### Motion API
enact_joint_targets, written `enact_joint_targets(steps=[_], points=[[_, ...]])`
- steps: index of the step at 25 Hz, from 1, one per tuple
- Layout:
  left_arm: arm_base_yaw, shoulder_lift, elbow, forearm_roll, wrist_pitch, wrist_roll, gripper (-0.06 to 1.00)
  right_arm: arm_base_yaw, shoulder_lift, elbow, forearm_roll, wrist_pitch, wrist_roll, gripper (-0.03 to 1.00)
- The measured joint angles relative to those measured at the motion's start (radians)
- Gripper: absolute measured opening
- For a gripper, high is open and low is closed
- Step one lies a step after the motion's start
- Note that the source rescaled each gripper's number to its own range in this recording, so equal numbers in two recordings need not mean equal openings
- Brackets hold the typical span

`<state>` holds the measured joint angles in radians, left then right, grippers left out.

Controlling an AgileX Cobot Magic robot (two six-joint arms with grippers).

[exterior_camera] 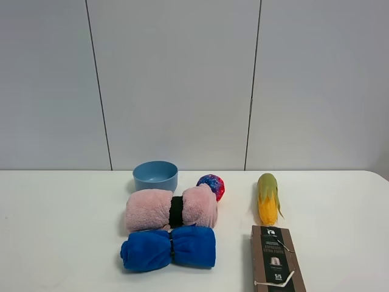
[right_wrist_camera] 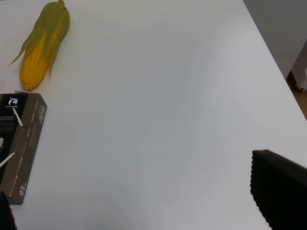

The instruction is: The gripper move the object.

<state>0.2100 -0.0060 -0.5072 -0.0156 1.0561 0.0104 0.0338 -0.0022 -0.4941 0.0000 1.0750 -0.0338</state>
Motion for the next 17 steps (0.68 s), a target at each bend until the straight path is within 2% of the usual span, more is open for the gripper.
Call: enact_joint_targets(steps=[17], points=[[0.000, 0.000, 0.000, 0.000, 0.000, -0.001, 0.99, 0.000, 0.000, 0.000, 0.000, 0.000, 0.000, 1.00]])
